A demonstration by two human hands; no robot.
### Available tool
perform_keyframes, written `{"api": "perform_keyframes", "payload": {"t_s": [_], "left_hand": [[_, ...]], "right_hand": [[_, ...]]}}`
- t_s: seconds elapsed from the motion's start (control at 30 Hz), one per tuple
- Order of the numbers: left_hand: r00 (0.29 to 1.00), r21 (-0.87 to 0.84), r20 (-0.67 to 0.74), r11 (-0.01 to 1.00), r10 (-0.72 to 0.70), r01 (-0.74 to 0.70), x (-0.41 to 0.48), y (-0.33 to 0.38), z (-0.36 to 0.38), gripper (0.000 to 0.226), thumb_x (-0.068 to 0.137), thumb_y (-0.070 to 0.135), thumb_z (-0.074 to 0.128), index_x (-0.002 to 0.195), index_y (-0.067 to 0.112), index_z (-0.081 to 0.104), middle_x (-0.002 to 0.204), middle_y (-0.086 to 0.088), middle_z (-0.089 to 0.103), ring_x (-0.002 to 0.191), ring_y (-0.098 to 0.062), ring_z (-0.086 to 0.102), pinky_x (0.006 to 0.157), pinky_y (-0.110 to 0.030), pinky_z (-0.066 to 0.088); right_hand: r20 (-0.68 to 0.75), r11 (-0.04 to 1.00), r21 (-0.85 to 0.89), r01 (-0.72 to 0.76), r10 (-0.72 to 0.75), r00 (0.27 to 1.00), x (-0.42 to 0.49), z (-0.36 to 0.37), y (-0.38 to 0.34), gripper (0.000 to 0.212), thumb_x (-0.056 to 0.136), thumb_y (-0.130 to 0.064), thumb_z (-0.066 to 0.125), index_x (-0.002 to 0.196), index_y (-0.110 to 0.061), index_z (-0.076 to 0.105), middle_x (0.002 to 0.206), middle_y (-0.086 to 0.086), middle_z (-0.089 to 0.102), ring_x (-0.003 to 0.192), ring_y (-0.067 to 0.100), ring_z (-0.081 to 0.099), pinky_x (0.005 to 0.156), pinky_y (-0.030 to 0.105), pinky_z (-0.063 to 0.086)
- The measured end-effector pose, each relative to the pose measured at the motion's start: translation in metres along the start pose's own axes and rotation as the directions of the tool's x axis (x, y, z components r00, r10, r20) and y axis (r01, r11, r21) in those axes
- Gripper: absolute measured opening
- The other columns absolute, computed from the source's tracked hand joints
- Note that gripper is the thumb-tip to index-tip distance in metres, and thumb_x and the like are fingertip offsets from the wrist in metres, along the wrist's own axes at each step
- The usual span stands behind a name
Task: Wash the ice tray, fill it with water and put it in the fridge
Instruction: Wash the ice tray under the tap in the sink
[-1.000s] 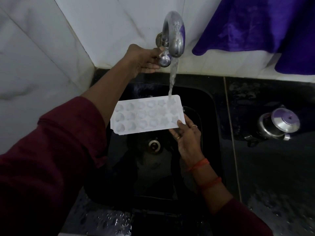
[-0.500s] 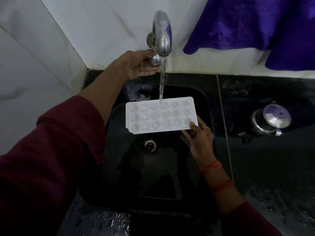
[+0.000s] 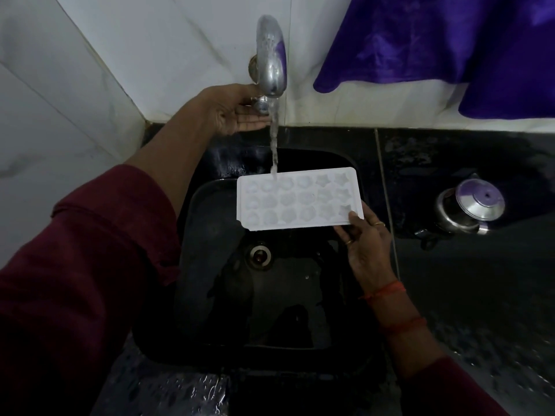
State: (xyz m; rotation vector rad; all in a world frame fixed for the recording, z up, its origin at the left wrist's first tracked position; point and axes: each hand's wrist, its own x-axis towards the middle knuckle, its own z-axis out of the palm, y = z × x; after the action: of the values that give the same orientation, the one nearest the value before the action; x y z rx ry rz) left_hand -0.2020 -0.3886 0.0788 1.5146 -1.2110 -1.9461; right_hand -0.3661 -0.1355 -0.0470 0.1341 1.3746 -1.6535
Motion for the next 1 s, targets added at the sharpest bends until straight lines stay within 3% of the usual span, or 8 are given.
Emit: {"api": "perform_keyframes", "payload": {"t_s": [0.13,0.27,0.37,0.43,0.63,0.73,0.87,1.0], "left_hand": [[1.000,0.058,-0.006,0.998,-0.014,0.014,0.001,0.003,0.001,0.034,0.092,0.022,0.072,0.118,0.001,0.065,0.102,-0.013,0.074,0.083,-0.020,0.077,0.069,-0.031,0.062],[0.999,0.194,-0.031,0.981,0.009,-0.003,-0.005,0.011,0.010,0.016,0.099,0.022,0.062,0.095,0.007,0.065,0.085,-0.005,0.072,0.064,-0.010,0.073,0.062,-0.025,0.060],[0.994,0.301,-0.082,0.953,0.075,-0.047,-0.014,0.014,0.021,0.028,0.107,0.020,0.044,0.082,0.011,0.055,0.074,-0.002,0.065,0.066,-0.008,0.063,0.082,-0.024,0.056],[0.985,0.331,-0.119,0.940,0.124,-0.078,-0.019,0.014,0.026,0.028,0.106,0.021,0.047,0.080,0.011,0.052,0.072,-0.002,0.063,0.068,-0.009,0.059,0.091,-0.028,0.054],[0.968,0.335,-0.160,0.933,0.194,-0.132,-0.015,0.004,0.025,0.024,0.097,0.029,0.067,0.082,0.012,0.057,0.081,-0.002,0.065,0.070,-0.009,0.062,0.094,-0.031,0.057],[0.927,0.234,-0.249,0.946,0.280,-0.223,-0.008,-0.017,0.017,0.036,0.084,0.032,0.081,0.104,0.004,0.068,0.093,-0.010,0.076,0.072,-0.017,0.073,0.083,-0.038,0.062],[0.926,0.131,-0.309,0.974,0.217,-0.184,-0.023,-0.065,0.011,0.050,0.093,0.060,0.059,0.115,0.016,0.066,0.103,-0.001,0.076,0.089,-0.018,0.074,0.080,-0.033,0.057],[0.925,0.006,-0.370,0.996,0.087,-0.091,-0.043,-0.131,-0.005,0.057,0.098,0.061,0.047,0.118,0.013,0.071,0.111,-0.005,0.075,0.092,-0.017,0.070,0.078,-0.029,0.054]], "right_hand": [[0.000,1.000,0.002,0.007,-0.007,1.000,0.000,-0.006,-0.005,0.036,0.098,0.004,0.056,0.132,-0.005,0.058,0.115,0.009,0.071,0.097,0.021,0.072,0.071,0.028,0.063],[-0.006,1.000,0.008,0.008,-0.008,1.000,-0.002,-0.012,-0.007,0.033,0.098,0.005,0.056,0.129,-0.005,0.060,0.114,0.010,0.071,0.096,0.021,0.072,0.069,0.027,0.063],[-0.024,1.000,0.004,0.009,-0.009,1.000,-0.003,-0.017,-0.006,0.036,0.097,0.004,0.057,0.132,-0.004,0.059,0.119,0.012,0.071,0.101,0.024,0.072,0.073,0.029,0.064],[-0.031,1.000,0.006,0.010,-0.009,0.999,-0.003,-0.019,-0.006,0.037,0.097,0.004,0.057,0.133,-0.005,0.060,0.122,0.013,0.070,0.103,0.024,0.072,0.074,0.030,0.064],[-0.020,1.000,0.017,0.012,-0.012,1.000,-0.010,-0.024,-0.007,0.039,0.098,0.004,0.056,0.135,-0.004,0.058,0.115,0.008,0.072,0.099,0.021,0.073,0.075,0.030,0.064],[-0.019,1.000,0.023,0.014,-0.013,1.000,-0.013,-0.025,-0.007,0.039,0.098,0.004,0.056,0.136,-0.004,0.057,0.120,0.010,0.071,0.104,0.023,0.072,0.077,0.031,0.064],[-0.022,1.000,0.028,0.007,-0.006,1.000,-0.017,-0.026,-0.004,0.039,0.097,0.003,0.057,0.136,-0.004,0.058,0.124,0.014,0.070,0.108,0.026,0.071,0.078,0.031,0.064],[-0.015,1.000,0.023,0.007,-0.007,1.000,-0.023,-0.028,0.000,0.039,0.097,0.003,0.057,0.135,-0.005,0.058,0.123,0.012,0.071,0.105,0.024,0.072,0.075,0.030,0.064]]}}
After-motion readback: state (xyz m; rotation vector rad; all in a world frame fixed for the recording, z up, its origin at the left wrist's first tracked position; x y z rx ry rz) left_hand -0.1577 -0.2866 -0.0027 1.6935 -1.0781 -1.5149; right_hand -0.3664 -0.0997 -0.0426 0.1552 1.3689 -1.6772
